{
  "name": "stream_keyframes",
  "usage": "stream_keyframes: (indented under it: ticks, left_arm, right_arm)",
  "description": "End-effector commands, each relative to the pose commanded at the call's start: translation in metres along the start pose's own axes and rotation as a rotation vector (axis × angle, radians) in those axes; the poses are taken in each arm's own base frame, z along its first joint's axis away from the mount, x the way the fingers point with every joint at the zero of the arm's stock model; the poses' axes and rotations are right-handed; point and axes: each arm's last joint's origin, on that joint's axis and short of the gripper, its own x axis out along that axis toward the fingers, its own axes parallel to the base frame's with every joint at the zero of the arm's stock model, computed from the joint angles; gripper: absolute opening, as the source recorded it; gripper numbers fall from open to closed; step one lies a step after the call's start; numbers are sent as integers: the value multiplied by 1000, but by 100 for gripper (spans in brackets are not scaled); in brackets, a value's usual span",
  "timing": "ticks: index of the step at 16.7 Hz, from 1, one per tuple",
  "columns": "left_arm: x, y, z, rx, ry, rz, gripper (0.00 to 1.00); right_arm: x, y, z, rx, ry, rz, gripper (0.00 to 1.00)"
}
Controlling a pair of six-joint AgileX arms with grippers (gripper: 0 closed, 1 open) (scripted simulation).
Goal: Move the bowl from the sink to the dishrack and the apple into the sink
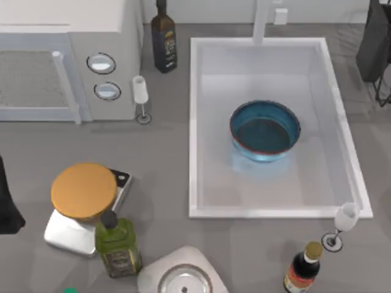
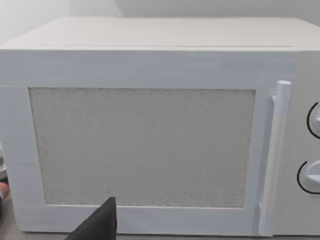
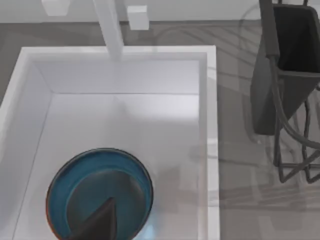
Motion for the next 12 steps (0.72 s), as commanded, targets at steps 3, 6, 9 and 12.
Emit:
stream_keyframes:
  ticks: [3,6,9,12]
  left_arm:
    - [0,0,0,0,0,0,100]
    - [0,0,0,0,0,0,100]
    - [0,0,0,0,0,0,100]
    - [0,0,0,0,0,0,100]
  right_arm:
    - [63,34,37,12,186,7,100]
    - [130,73,49,17,352,-2,100]
    - [190,112,38,17,496,-24,100]
    - [236,146,12,16,614,-54,100]
